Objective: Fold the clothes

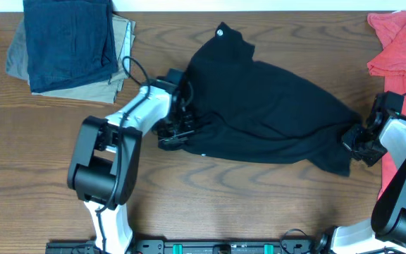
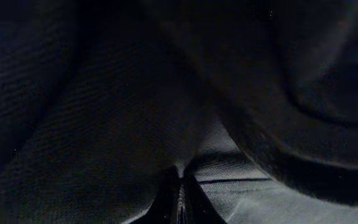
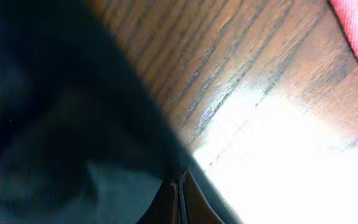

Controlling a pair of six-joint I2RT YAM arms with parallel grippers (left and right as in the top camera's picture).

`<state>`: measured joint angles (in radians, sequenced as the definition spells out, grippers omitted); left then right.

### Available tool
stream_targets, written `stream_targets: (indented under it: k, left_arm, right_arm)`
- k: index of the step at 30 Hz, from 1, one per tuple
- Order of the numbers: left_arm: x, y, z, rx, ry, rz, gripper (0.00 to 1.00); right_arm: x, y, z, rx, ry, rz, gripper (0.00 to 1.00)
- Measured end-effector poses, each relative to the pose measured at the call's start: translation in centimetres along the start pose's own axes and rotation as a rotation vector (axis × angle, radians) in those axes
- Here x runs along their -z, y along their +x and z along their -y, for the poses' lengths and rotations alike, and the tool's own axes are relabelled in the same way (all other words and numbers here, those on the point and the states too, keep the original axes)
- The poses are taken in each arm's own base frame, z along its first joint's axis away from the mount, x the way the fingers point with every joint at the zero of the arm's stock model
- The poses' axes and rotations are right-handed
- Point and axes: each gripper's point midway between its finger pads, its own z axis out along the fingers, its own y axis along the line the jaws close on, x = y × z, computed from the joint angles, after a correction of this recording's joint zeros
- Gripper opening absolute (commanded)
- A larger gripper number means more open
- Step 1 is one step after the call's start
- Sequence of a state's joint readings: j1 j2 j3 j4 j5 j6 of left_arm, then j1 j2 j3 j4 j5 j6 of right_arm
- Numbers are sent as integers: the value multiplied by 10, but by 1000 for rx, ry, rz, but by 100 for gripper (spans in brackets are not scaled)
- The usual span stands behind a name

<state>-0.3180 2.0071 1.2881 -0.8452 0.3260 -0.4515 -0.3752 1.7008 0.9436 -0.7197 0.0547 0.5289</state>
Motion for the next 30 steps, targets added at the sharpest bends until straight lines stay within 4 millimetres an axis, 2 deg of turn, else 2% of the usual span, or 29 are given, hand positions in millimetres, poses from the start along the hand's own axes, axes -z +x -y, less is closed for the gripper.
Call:
stream_targets:
  k: [8,11,17,24,28,30]
  left_arm:
    - [9,-7,-31,90,-44,0,6]
    - [14,-12,-38,101,-61,27,6]
    - [31,-17,-42,98,-69,83,6]
    - [33,-18,-43,93,-79,92,6]
    - [33,-18,-43,92,-80,95,6]
    - [33,-19,-43,92,-79,97,6]
  right_arm:
    - [-10,21,6,-3,2,-56,1]
    - [-10,25,7,-3,0,-74,1]
    - [2,54,18,5,35,-197,1]
    - [45,40,-6,84,-113,-113,1]
    - [43,46,-17,133,-145,-109,1]
    - [37,55,-23,161,-159,-120,1]
